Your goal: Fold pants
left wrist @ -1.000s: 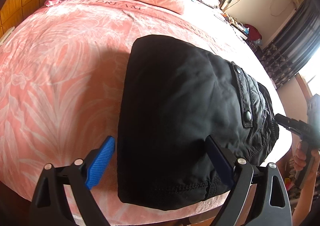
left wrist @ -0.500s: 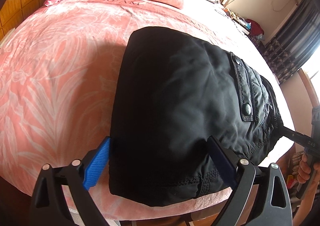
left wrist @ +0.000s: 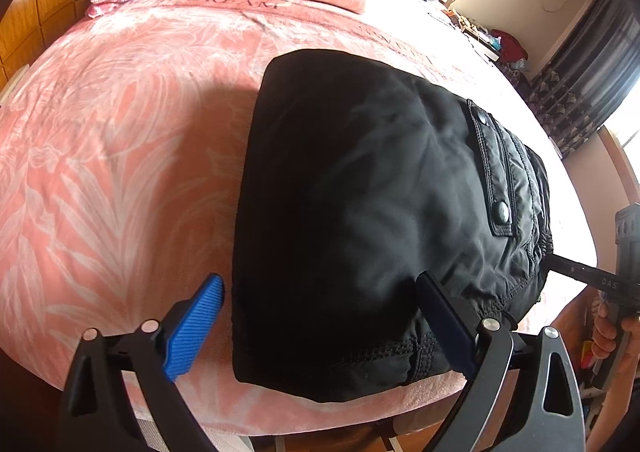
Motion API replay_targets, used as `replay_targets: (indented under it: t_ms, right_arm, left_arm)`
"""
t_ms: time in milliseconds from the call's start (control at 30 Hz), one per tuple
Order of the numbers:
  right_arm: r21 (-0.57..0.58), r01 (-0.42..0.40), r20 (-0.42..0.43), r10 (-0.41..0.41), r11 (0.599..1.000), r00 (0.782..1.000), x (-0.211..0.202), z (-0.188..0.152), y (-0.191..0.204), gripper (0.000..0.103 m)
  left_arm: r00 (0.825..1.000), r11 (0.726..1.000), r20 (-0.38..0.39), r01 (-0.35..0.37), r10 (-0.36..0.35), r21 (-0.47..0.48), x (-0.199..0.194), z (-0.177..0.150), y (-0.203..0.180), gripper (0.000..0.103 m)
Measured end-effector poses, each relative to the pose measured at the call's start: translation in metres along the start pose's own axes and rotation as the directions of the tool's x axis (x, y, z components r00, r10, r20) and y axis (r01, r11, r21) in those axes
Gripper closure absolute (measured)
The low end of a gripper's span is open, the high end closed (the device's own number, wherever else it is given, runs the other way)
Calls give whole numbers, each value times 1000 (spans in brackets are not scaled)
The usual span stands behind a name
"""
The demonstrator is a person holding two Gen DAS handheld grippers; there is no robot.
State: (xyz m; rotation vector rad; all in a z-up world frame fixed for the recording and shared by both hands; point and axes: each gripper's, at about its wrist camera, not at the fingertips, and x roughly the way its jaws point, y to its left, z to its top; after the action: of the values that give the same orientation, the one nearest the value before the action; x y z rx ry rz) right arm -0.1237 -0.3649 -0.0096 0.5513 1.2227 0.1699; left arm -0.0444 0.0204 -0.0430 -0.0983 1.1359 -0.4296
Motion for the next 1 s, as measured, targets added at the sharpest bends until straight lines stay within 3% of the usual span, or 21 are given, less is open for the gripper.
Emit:
replay_targets:
  t_ms: [233, 300, 333, 433, 467, 533, 733, 1000]
  right_arm:
    - [-38, 15, 59, -13, 999, 998, -24, -2, 11, 82]
    - [-33, 6, 78, -3, 999, 997, -33, -3, 12, 68]
    - [-31, 0, 90, 3, 1000, 996, -37, -3, 12, 53]
    - [-37, -41, 122, 45, 998, 992, -46, -5, 15, 49]
    - [-30, -63, 125, 67, 998, 990, -47, -5, 14, 36]
    - [-24, -86, 133, 88, 996, 987, -46, -4, 14, 27]
    - [5, -85, 111, 84, 996, 990, -33, -2, 7, 23]
    - [64, -165, 58, 162, 984, 985, -10, 1, -21, 21]
  left_arm:
    - [997, 998, 14, 70, -70, -5, -19, -2, 7, 6]
    - [997, 996, 16, 80, -79, -34, -24, -5, 17, 6]
    - [996, 995, 19, 88, -87, -53, -25, -6, 23, 5]
    - [988, 981, 26, 156, -154, -119, -26, -10, 42, 4]
    - [981, 971, 28, 192, -190, -143, -24, -11, 46, 4]
    - [962, 945, 25, 271, -271, -182, -19, -12, 53, 4]
    - [943, 928, 2, 328, -333, -177, -2, -7, 47, 4]
    - [943, 927, -24, 320, -331, -196, 24, 8, 52, 4]
